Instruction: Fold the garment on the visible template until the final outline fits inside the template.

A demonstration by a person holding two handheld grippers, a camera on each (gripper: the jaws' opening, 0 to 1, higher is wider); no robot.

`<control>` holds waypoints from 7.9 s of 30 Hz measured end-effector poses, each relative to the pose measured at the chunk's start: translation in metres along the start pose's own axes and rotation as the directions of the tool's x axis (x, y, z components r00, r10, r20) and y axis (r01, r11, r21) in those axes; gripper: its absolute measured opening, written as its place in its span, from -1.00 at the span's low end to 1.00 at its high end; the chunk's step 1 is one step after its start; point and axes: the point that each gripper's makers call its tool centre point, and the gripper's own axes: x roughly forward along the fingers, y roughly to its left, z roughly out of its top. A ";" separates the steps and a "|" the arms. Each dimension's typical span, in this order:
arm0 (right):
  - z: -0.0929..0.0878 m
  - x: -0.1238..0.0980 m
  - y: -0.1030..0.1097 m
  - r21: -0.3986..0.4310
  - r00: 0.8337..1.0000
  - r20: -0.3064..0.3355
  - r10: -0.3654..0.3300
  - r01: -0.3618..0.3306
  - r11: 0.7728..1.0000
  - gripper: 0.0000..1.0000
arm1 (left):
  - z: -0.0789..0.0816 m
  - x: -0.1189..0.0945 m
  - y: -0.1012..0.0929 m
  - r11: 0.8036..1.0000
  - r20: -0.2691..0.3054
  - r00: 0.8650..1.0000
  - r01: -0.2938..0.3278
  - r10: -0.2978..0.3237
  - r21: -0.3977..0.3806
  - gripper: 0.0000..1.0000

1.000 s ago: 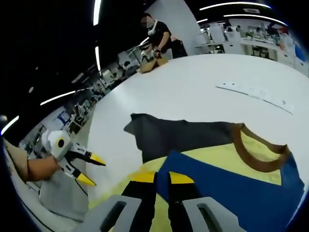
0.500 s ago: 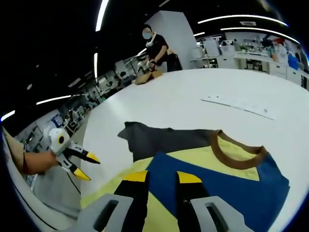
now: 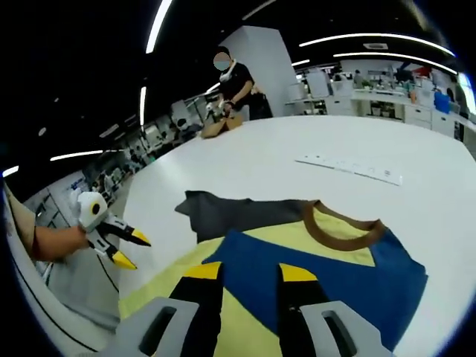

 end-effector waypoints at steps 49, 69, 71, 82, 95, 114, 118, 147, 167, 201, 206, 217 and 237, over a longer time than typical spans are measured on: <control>-0.049 -0.080 -0.018 0.015 0.989 0.104 -0.102 0.101 0.995 -0.19 | 0.020 0.008 0.023 0.997 0.021 0.997 -0.076 0.077 -0.024 -0.28; -0.050 -0.089 -0.024 0.028 0.987 0.128 -0.094 0.091 0.995 -0.20 | 0.014 -0.005 0.085 0.954 0.013 0.959 -0.281 0.284 -0.106 -0.29; -0.050 -0.091 -0.025 0.026 0.987 0.127 -0.097 0.095 0.995 -0.20 | 0.011 -0.007 0.091 0.948 0.008 0.955 -0.292 0.295 -0.123 -0.31; -0.056 -0.100 -0.028 0.023 0.987 0.111 -0.113 0.111 0.994 -0.20 | 0.009 -0.008 0.119 0.927 -0.003 0.938 -0.342 0.345 -0.156 -0.32; -0.059 -0.102 -0.026 0.026 0.988 0.110 -0.111 0.109 0.994 -0.20 | -0.001 -0.008 0.154 0.895 -0.039 0.906 -0.422 0.421 -0.144 -0.30; -0.063 -0.100 -0.032 0.027 0.988 0.097 -0.123 0.121 0.992 -0.20 | 0.002 0.006 0.174 0.890 -0.081 0.898 -0.440 0.433 -0.121 -0.41; -0.063 -0.100 -0.033 0.029 0.988 0.098 -0.123 0.121 0.992 -0.20 | 0.008 0.016 0.173 0.899 -0.087 0.905 -0.425 0.417 -0.110 -0.47; -0.063 -0.100 -0.040 0.032 0.988 0.088 -0.127 0.125 0.992 -0.21 | 0.007 0.019 0.168 0.913 -0.134 0.917 -0.392 0.377 -0.111 -1.00; -0.064 -0.110 -0.044 0.037 0.985 0.089 -0.151 0.148 0.988 -0.21 | -0.021 -0.020 0.186 0.943 -0.311 0.891 -0.295 0.330 0.155 -1.00; -0.066 -0.117 -0.044 0.040 0.982 0.086 -0.168 0.166 0.985 -0.20 | -0.065 -0.110 0.243 0.890 -0.614 0.657 -0.220 0.438 0.400 -0.77; -0.067 -0.118 -0.043 0.040 0.982 0.087 -0.170 0.167 0.985 -0.21 | -0.056 -0.108 0.246 0.884 -0.509 0.736 -0.450 0.447 0.125 -0.69; -0.067 -0.122 -0.041 0.039 0.980 0.090 -0.179 0.176 0.984 -0.20 | -0.038 -0.102 0.237 0.668 -0.295 0.835 -0.550 0.465 -0.501 -0.68; -0.070 -0.124 -0.039 0.038 0.979 0.088 -0.183 0.180 0.983 -0.21 | -0.049 -0.083 0.216 0.473 -0.240 0.864 -0.452 0.442 -0.756 -0.74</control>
